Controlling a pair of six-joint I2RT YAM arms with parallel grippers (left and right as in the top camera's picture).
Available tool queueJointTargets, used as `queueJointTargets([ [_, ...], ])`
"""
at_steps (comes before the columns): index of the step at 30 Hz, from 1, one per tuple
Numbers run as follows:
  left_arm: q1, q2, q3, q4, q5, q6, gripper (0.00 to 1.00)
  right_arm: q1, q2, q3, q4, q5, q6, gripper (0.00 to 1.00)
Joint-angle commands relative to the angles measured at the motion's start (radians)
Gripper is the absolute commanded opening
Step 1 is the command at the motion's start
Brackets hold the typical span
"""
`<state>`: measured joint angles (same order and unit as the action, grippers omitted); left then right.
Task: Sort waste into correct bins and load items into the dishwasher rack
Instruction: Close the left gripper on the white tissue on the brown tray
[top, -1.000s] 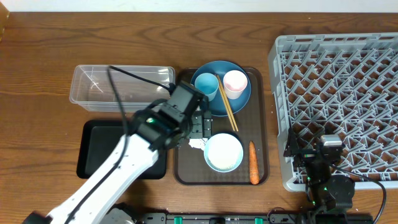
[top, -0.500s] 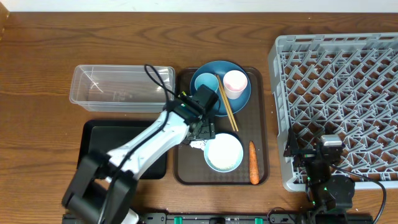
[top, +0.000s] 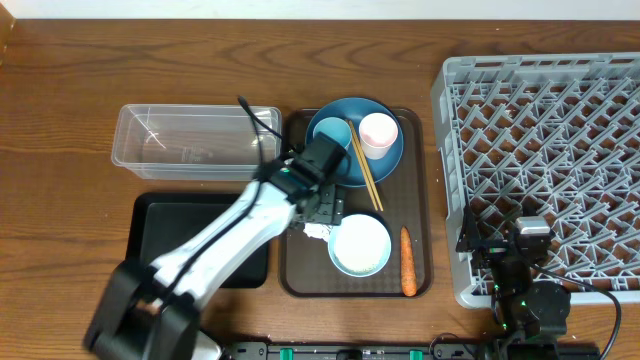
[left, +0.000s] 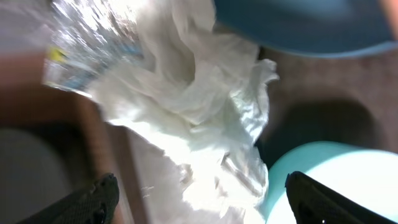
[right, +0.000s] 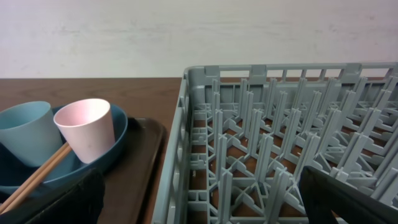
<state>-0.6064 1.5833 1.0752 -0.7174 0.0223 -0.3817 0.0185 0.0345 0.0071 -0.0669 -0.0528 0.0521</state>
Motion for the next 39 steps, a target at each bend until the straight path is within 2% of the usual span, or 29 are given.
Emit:
queueJointTargets([
  [1,0.039,-0.097,0.024,-0.034,-0.020,0.239,0.95,-0.001,0.000,-0.002,-0.004,0.000,-0.005,0.99],
  [2,0.050,-0.116,0.024,-0.048,-0.019,0.278,1.00,-0.001,0.000,-0.002,-0.004,0.000,-0.005,0.99],
  [7,0.089,-0.146,0.023,-0.124,-0.016,0.525,0.98,-0.001,0.000,-0.002,-0.004,0.000,-0.005,0.99],
  [11,0.088,-0.108,0.021,-0.153,0.058,0.720,0.98,-0.001,0.000,-0.002,-0.004,0.000,-0.005,0.99],
  [20,0.080,0.016,0.021,-0.088,0.078,0.730,0.98,-0.001,0.000,-0.002,-0.004,0.000,-0.005,0.99],
  [28,0.023,0.099,0.020,-0.047,0.127,0.819,0.98,-0.001,0.000,-0.002,-0.004,0.000,-0.005,0.99],
  [38,0.011,0.211,0.019,0.042,0.116,0.822,1.00,-0.001,0.000,-0.002,-0.004,0.000,-0.005,0.99],
  [39,0.011,0.214,0.019,0.044,0.116,0.823,0.97,-0.001,0.000,-0.002,-0.004,0.000,-0.005,0.99],
])
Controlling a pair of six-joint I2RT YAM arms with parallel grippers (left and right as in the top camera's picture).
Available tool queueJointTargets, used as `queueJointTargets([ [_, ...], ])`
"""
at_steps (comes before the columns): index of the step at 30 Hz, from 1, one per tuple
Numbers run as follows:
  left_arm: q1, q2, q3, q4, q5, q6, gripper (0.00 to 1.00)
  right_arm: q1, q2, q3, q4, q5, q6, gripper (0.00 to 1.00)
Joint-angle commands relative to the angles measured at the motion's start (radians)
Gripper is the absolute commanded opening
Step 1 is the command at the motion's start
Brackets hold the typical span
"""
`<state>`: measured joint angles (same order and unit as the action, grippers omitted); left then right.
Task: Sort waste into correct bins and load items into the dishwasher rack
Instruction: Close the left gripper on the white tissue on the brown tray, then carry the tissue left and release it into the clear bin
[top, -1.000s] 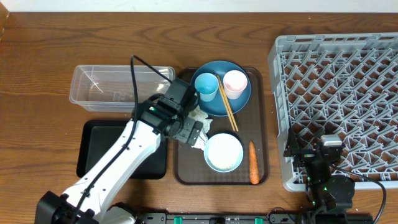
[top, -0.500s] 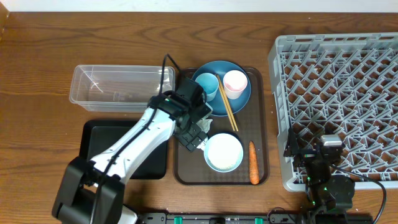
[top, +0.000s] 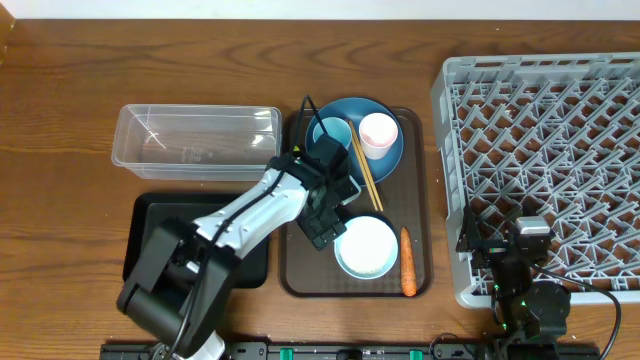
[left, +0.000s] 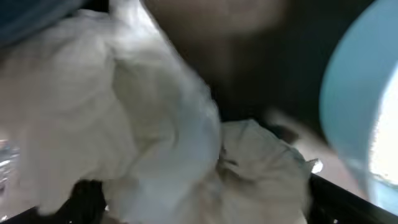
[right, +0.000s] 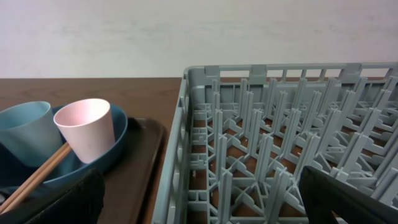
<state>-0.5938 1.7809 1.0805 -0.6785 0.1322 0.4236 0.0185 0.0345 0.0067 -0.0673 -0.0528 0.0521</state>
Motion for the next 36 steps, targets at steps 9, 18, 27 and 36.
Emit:
queueJointTargets([
  [9,-0.002,0.002,0.014,-0.015,0.006,0.016,0.11,-0.001,0.000,-0.001,-0.004,0.000,-0.005,0.99],
  [18,0.000,-0.189,0.015,-0.031,0.006,-0.040,0.06,-0.001,0.000,-0.001,-0.004,0.000,-0.005,0.99],
  [27,0.020,-0.459,0.015,-0.037,-0.105,-0.162,0.06,-0.001,0.000,-0.001,-0.004,0.000,-0.005,0.99],
  [36,0.231,-0.548,0.014,0.035,-0.259,-0.365,0.06,-0.001,0.000,-0.001,-0.004,0.000,-0.005,0.99],
])
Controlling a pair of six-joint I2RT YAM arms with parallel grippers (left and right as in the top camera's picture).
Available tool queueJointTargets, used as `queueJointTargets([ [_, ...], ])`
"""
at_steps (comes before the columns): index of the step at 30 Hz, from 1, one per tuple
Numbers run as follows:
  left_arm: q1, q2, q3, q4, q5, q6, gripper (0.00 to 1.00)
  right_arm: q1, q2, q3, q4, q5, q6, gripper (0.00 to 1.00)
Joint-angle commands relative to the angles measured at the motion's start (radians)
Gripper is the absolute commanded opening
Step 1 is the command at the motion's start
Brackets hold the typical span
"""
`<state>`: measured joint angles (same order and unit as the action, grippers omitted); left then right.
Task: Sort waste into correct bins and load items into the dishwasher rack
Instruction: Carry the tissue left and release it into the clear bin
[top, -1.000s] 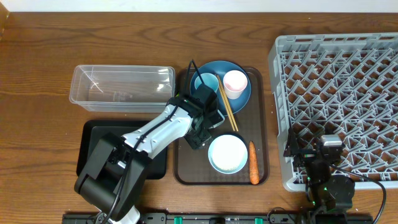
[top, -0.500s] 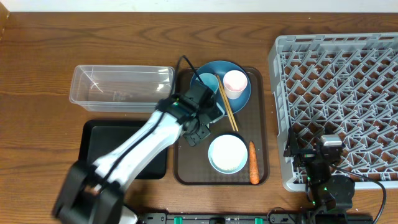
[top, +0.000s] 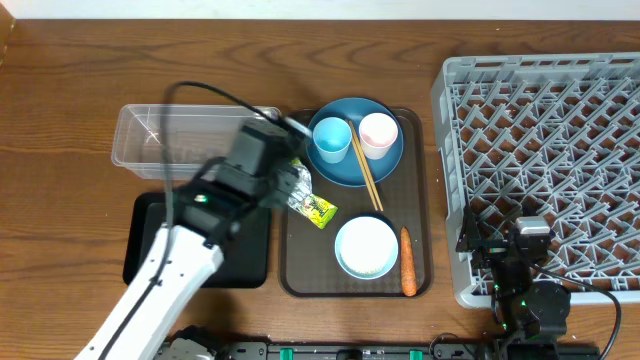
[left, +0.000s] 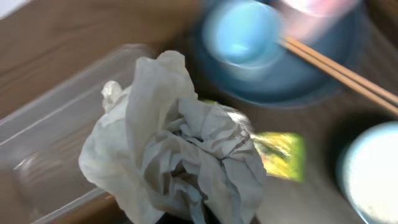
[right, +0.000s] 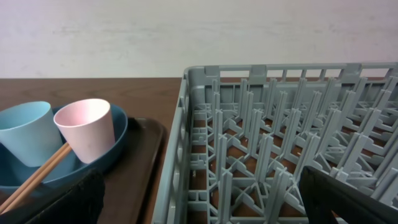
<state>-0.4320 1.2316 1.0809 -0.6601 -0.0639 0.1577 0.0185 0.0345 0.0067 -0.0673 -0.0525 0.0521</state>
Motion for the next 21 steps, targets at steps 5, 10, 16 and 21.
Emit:
queueJointTargets([
  [5,0.195,0.064,0.014,0.079,-0.056,-0.139,0.06,-0.001,0.000,-0.001,-0.004,-0.001,-0.005,0.99],
  [10,0.273,0.178,0.014,0.109,-0.052,-0.172,0.07,-0.001,0.000,-0.001,-0.004,0.000,-0.005,0.99],
  [16,0.291,0.335,0.014,0.144,-0.004,-0.191,0.08,-0.001,0.000,-0.001,-0.004,-0.001,-0.005,0.99],
  [21,0.292,0.361,0.016,0.203,0.003,-0.190,0.86,-0.001,0.000,-0.001,-0.004,-0.001,-0.005,0.99],
])
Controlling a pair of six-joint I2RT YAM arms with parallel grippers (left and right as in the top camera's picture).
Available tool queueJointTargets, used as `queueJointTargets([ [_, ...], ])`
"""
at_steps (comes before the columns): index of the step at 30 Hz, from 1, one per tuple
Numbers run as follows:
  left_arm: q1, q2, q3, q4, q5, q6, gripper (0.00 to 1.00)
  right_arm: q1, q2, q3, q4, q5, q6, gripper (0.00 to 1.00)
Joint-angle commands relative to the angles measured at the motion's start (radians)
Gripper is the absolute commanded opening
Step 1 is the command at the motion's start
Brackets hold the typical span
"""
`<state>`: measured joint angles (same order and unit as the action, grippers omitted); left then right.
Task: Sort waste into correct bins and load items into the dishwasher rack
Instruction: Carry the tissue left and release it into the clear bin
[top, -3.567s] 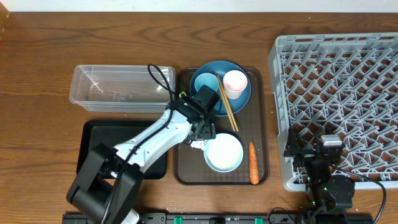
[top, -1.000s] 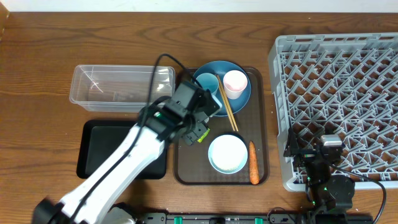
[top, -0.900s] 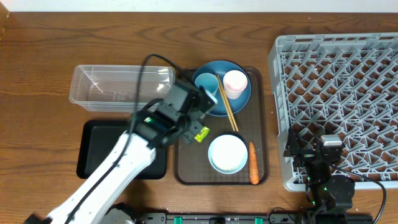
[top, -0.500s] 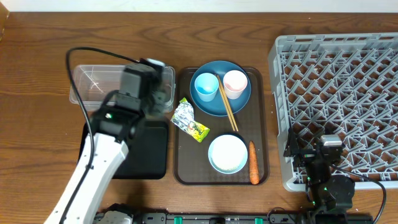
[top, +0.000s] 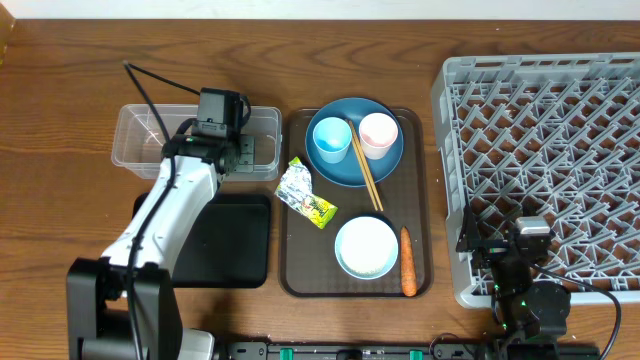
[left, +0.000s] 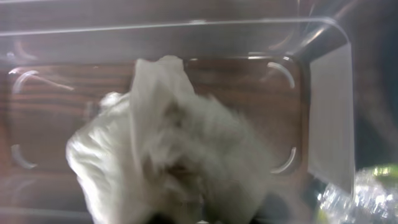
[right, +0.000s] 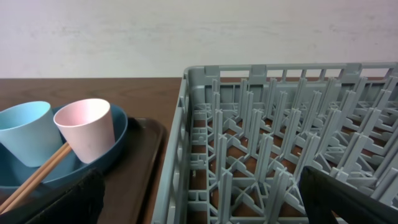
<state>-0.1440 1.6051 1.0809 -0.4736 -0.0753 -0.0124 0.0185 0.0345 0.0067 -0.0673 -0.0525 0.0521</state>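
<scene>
A crumpled white tissue (left: 168, 143) hangs in my left gripper (top: 238, 157), which is shut on it over the right end of the clear plastic bin (top: 150, 140). The bin's floor (left: 249, 87) shows beneath the tissue in the left wrist view, where my own fingers are hidden. A yellow-green wrapper (top: 305, 195) lies on the brown tray (top: 420, 200). On the blue plate (top: 385, 165) stand a blue cup (top: 331, 140) and a pink cup (top: 378, 132), with chopsticks (top: 366, 172) alongside. My right gripper (right: 202, 186) is open by the grey dishwasher rack (top: 550, 120).
A white bowl (top: 361, 247) and a carrot (top: 407, 262) lie at the tray's front. A black bin (top: 230, 240) sits in front of the clear one. The rack's front wall (right: 186, 143) stands directly before the right gripper.
My left gripper, still shut on the tissue, has moved from above the tray's left edge by the wrapper to over the right end of the clear bin. The right arm has not moved.
My left gripper was open low over the tissue on the tray beside the white bowl. Then it was pressed down onto the tissue. Then it held the tissue up above the tray's left edge, and now it holds it over the clear bin.
</scene>
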Motion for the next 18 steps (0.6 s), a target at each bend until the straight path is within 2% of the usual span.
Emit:
queueJointTargets([
  [1,0.003,-0.020,0.018,0.020,0.015,-0.020,0.89,-0.001,0.000,-0.001,-0.004,-0.001,-0.005,0.99],
  [3,0.003,-0.049,0.027,0.019,0.015,-0.036,0.93,-0.001,0.000,-0.001,-0.004,-0.001,-0.005,0.99],
  [7,0.003,-0.158,0.031,-0.013,0.053,-0.082,0.96,-0.001,0.000,-0.001,-0.004,-0.001,-0.005,0.99],
  [13,0.001,-0.359,0.030,-0.222,0.265,-0.240,0.97,-0.001,0.000,-0.001,-0.004,-0.001,-0.005,0.99],
  [18,-0.047,-0.440,0.018,-0.362,0.303,-0.364,0.97,-0.001,0.000,-0.001,-0.004,-0.001,-0.005,0.99],
])
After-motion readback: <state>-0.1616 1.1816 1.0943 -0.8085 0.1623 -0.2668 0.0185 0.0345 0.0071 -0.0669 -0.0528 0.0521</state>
